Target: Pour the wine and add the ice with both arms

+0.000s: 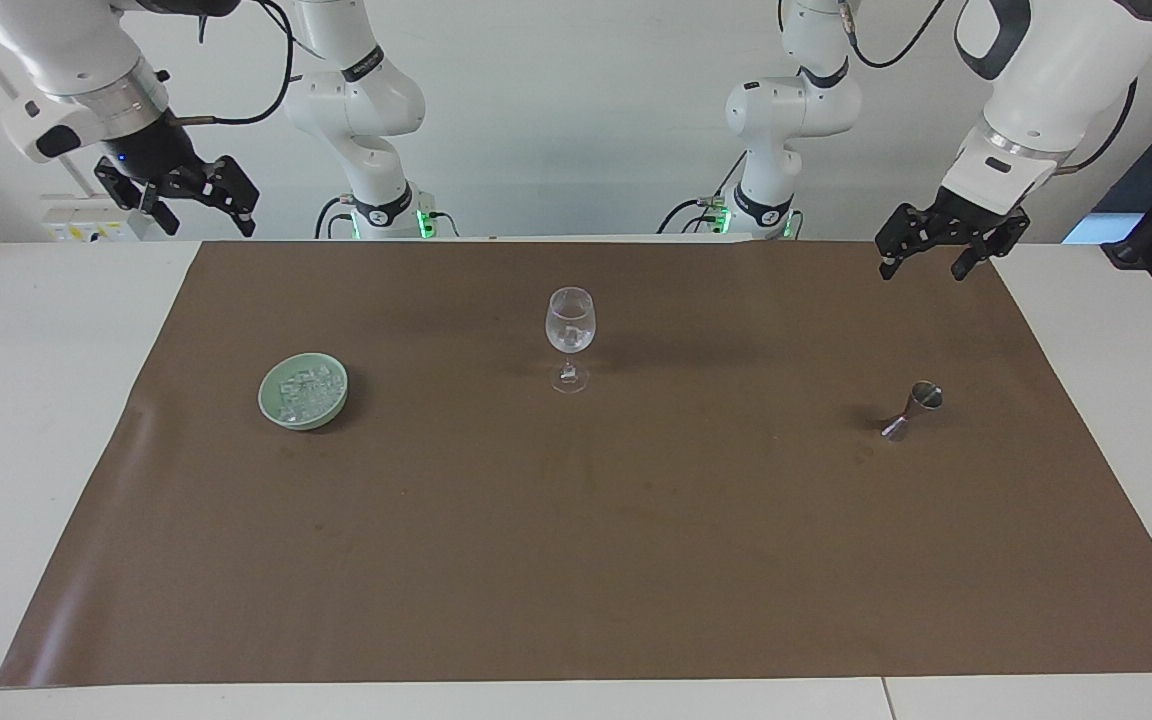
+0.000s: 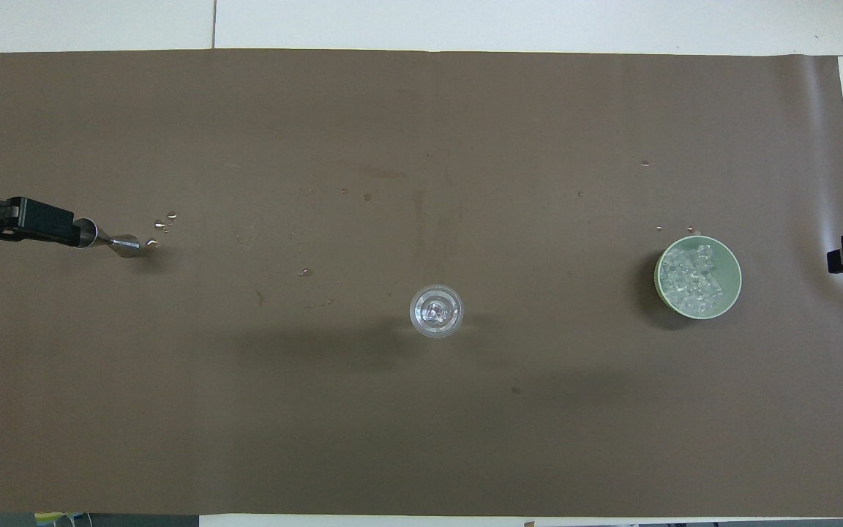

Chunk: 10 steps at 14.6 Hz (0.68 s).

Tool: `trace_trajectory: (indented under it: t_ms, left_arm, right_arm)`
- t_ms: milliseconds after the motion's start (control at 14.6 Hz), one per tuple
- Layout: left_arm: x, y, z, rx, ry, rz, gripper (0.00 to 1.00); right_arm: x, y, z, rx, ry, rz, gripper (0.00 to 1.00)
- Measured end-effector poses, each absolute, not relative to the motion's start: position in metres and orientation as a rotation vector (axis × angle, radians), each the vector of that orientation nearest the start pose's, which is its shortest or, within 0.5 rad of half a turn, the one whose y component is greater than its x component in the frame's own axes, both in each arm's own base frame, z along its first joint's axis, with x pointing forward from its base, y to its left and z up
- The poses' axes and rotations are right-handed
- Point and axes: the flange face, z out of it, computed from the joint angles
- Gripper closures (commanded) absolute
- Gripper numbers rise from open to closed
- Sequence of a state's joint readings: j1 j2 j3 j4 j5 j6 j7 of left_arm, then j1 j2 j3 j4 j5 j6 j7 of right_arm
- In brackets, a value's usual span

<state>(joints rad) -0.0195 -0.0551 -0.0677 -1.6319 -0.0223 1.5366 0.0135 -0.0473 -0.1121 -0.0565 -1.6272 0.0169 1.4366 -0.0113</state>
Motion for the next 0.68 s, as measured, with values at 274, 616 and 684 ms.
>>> trace_trajectory:
  t_ms: [274,616,684]
  left_arm:
    - [0.5302,-0.0501,0.6199,-3.152,0.173,0.099,0.0]
    - [0.531,-0.05,0.6188,-3.152,0.173,0.1,0.0]
    - [0.531,-0.05,0.6187,-3.152,0.173,0.102,0.0]
  right_arm:
    - [0.5021,-0.0522,0.6464,-3.108,0.14,0.12,0.0]
    - [0.5021,-0.0522,0.6465,-3.108,0.14,0.12,0.0]
    - [0.5021,-0.0522,0.6465,-3.108,0.14,0.12,0.0]
